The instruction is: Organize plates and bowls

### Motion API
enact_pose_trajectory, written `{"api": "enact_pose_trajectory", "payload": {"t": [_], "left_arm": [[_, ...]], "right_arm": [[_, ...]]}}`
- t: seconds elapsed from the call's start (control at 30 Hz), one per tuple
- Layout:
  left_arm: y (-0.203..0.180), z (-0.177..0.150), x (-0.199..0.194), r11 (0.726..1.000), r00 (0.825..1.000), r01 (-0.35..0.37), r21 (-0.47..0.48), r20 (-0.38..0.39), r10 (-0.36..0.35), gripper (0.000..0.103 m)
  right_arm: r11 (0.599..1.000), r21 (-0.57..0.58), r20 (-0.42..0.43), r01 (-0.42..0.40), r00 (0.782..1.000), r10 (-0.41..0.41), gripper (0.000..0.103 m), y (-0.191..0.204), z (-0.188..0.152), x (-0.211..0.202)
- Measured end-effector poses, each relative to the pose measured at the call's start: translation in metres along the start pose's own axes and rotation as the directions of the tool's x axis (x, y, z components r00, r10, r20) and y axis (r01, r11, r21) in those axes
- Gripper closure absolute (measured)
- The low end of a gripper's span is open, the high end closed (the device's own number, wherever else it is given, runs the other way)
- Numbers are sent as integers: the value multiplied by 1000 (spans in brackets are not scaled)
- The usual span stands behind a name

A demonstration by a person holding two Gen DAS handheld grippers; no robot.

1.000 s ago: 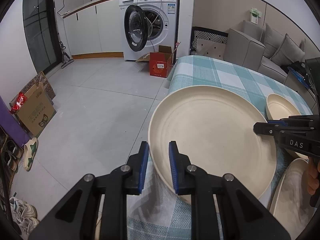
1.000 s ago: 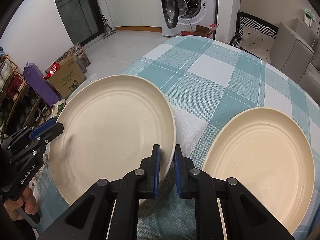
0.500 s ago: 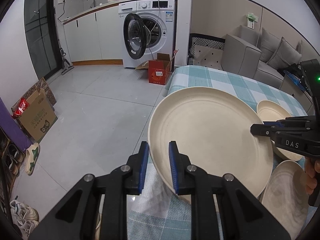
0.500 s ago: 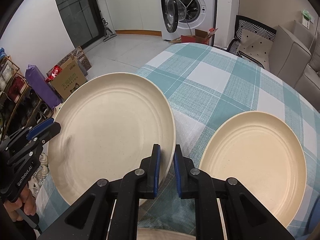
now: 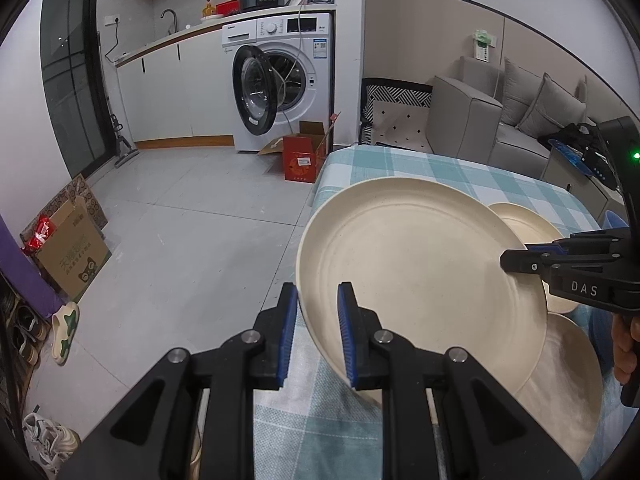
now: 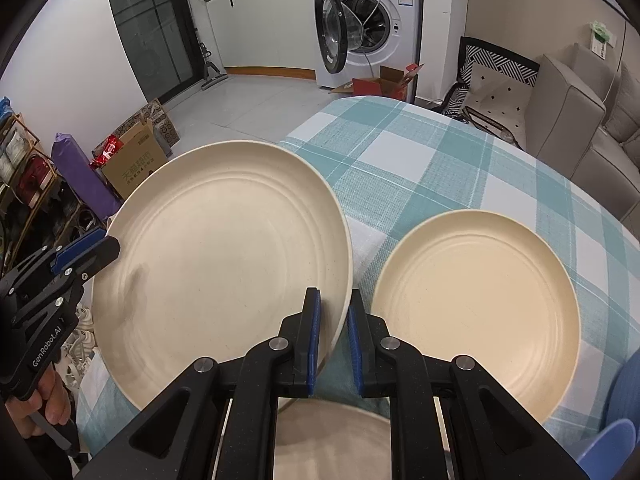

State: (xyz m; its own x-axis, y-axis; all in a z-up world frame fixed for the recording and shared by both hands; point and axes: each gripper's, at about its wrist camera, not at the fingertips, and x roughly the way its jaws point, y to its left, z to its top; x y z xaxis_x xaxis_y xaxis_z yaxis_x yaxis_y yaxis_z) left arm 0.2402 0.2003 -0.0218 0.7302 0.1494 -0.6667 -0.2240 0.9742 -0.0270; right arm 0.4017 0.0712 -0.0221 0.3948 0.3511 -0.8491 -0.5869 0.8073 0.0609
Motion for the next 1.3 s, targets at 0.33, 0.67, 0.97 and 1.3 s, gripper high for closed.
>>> {"api": "enact_pose_trajectory", "payload": {"t": [0.33, 0.67, 0.97, 1.3], "left_arm": [[-24, -5, -26, 998, 999, 34, 46, 21, -35, 84], [-49, -17, -40, 995, 998, 66, 75, 17, -67, 84], [-63, -31, -45, 993, 996, 85, 87, -3, -85, 84], [-69, -44, -52, 990, 996, 90, 105, -9, -90, 84]], "right_arm": [[999, 13, 10, 35, 999, -35, 90, -8, -28, -41], [997, 44, -21, 67, 998, -66, 90, -17, -58, -64], [995, 48, -38, 84, 996, -82, 90, -21, -85, -75], [996, 32, -51, 84, 995, -82, 90, -15, -111, -83]]}}
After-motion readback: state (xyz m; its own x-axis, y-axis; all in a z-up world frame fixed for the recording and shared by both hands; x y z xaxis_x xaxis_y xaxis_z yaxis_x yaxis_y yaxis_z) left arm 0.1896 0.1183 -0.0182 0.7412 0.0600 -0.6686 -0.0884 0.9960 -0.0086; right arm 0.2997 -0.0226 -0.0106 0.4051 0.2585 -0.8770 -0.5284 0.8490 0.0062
